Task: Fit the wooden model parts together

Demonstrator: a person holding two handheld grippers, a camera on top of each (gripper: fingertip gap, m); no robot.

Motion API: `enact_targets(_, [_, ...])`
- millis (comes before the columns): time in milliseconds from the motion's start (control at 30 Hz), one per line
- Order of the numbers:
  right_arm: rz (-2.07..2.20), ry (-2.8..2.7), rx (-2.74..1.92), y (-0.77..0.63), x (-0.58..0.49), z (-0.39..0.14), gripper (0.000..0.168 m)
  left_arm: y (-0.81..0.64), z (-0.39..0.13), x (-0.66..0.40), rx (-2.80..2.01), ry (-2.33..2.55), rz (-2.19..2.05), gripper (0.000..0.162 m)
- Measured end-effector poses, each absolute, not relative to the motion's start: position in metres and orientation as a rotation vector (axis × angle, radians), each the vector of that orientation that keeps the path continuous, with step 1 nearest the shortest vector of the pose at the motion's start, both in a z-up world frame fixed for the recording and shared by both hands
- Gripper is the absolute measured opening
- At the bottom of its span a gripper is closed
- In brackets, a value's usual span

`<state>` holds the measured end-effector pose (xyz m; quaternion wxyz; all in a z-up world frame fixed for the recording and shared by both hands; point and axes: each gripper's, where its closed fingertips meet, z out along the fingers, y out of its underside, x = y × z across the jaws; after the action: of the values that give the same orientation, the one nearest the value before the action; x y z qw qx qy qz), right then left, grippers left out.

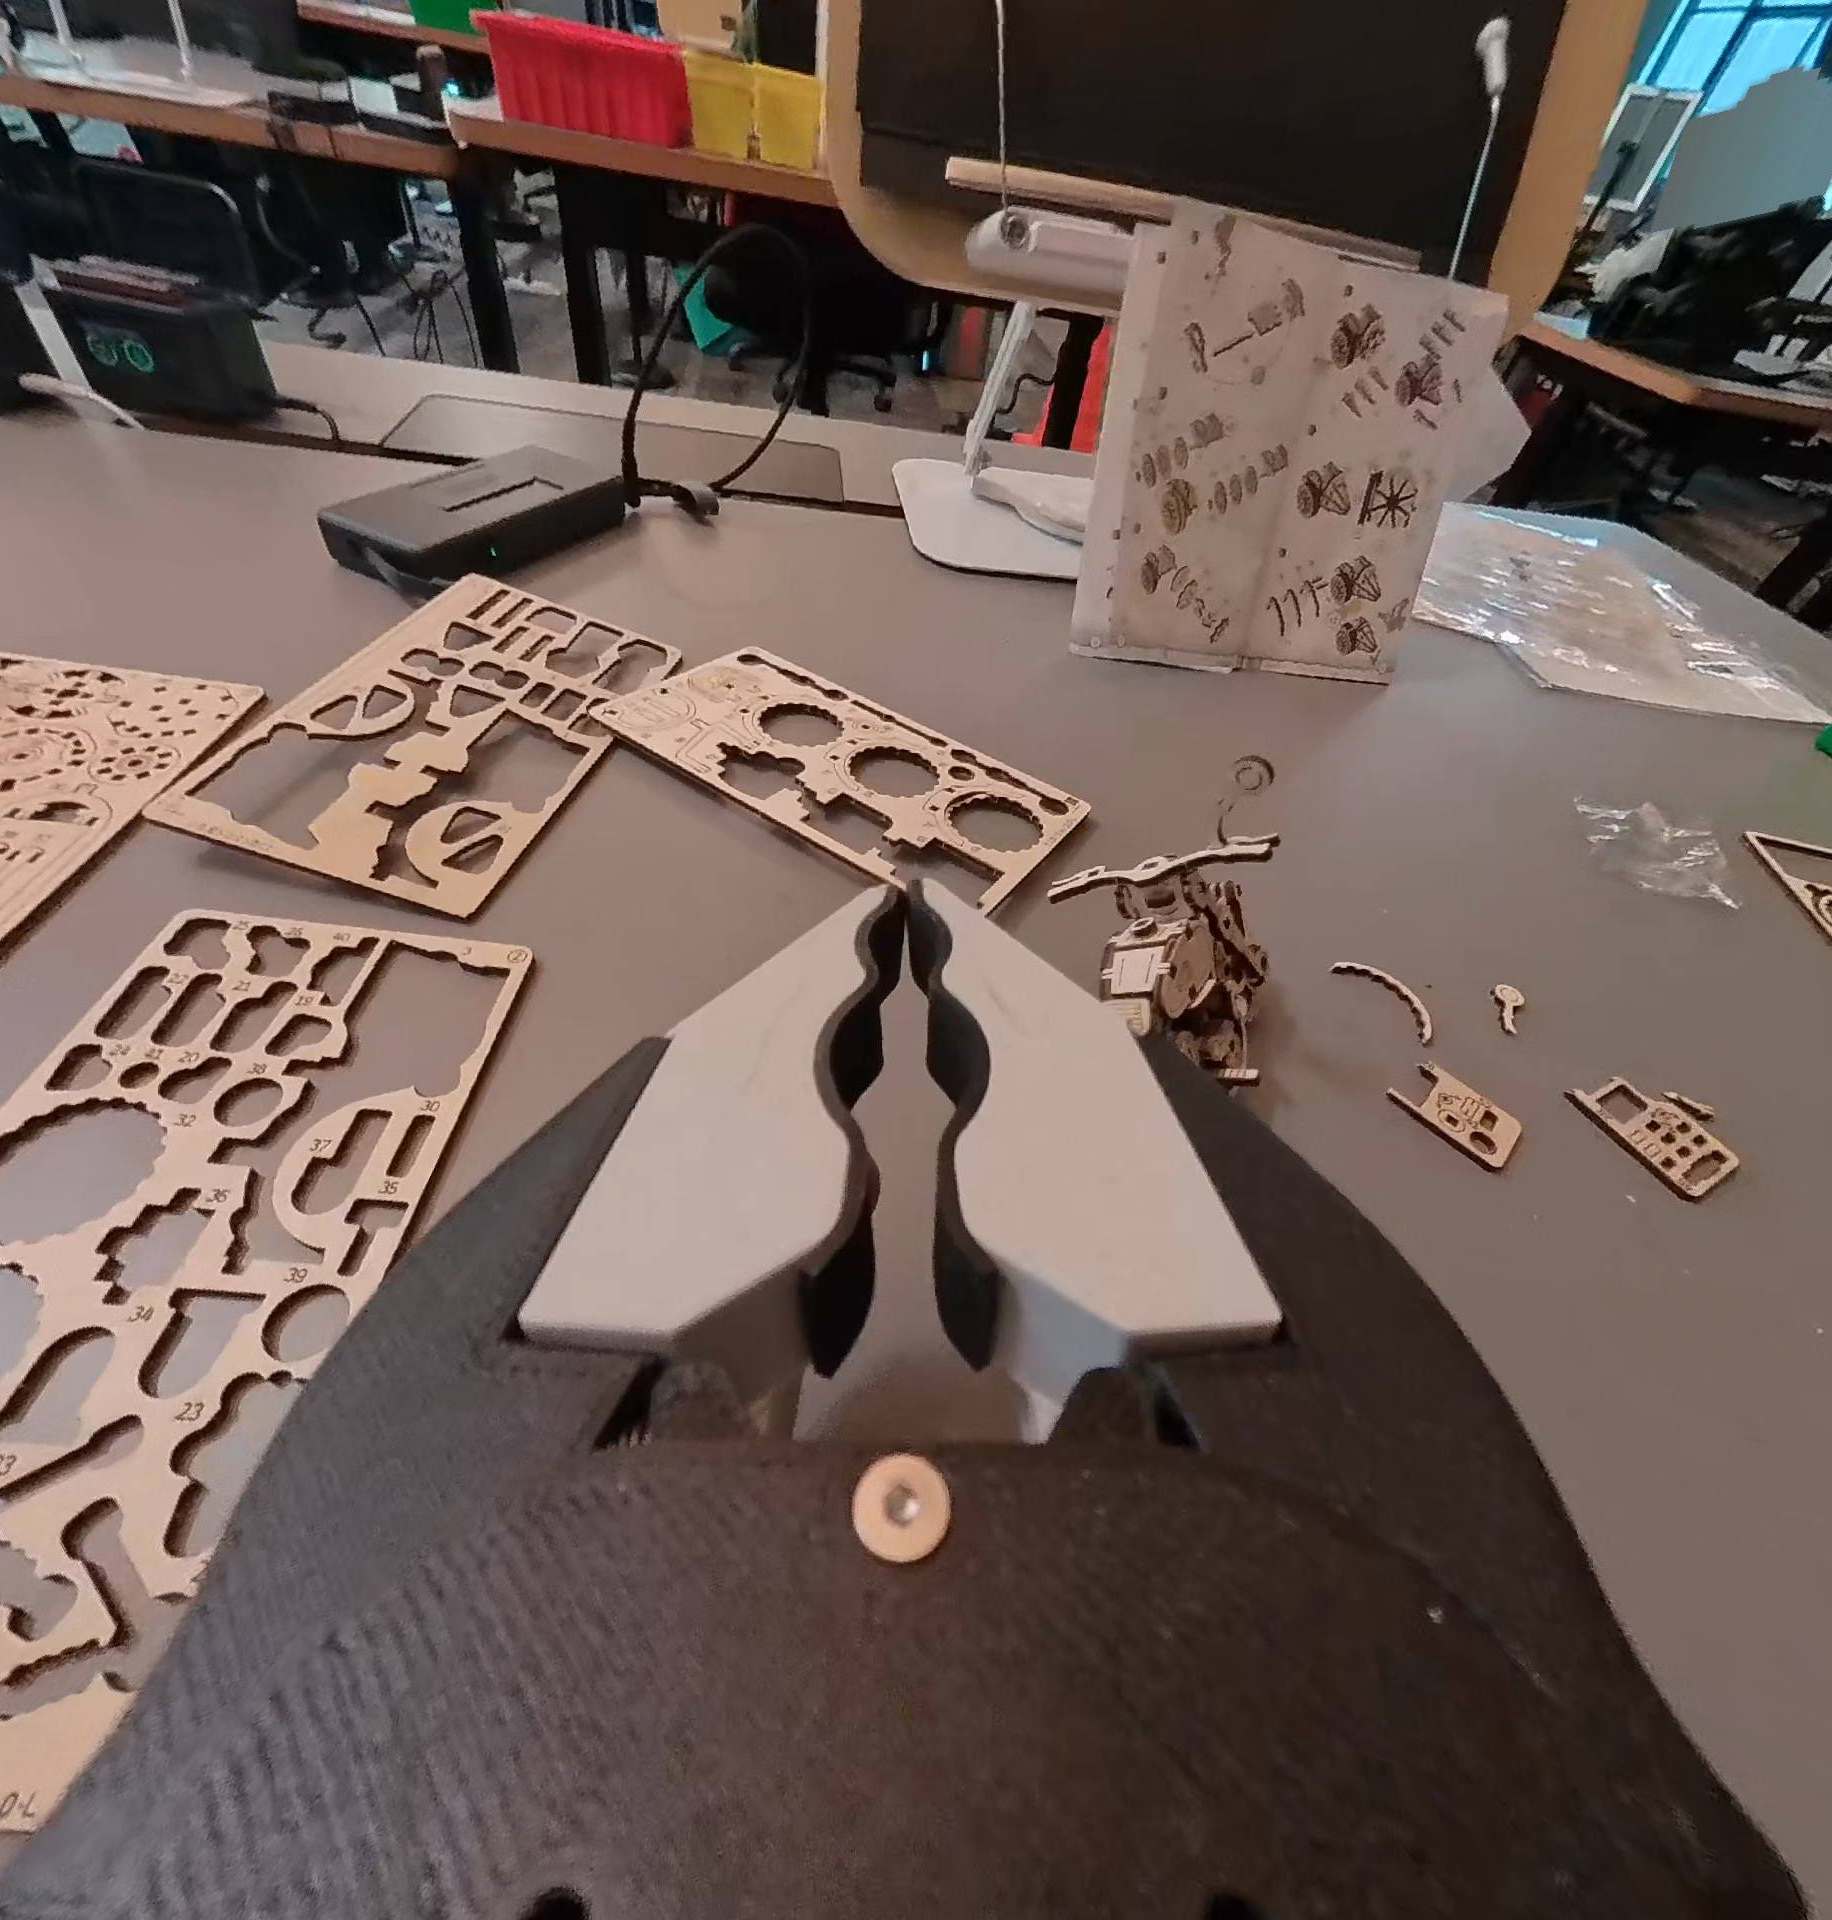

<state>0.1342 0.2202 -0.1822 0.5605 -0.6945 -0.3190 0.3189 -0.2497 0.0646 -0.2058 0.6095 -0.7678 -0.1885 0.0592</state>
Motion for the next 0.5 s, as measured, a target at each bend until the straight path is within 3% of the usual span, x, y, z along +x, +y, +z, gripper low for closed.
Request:
enact_targets(67, [0.725, -0.785, -1.665, 0.220, 0.130, -0.188, 0.014, 0.066, -0.209, -0.250, -1.795, -0.439, 0.135, 0.000])
enact_targets(233, [0.673, -0.797, -1.755, 0.228, 0.125, -0.202, 0.022, 0.073, -0.218, -0.244, -1.862, -0.406, 0.083, 0.000])
enact_targets(500, [0.797, -0.682, -1.852, 0.242, 0.129, -0.211, 0.024, 0.075, -0.229, -0.251, -1.925, -0.471, 0.113, 0.000])
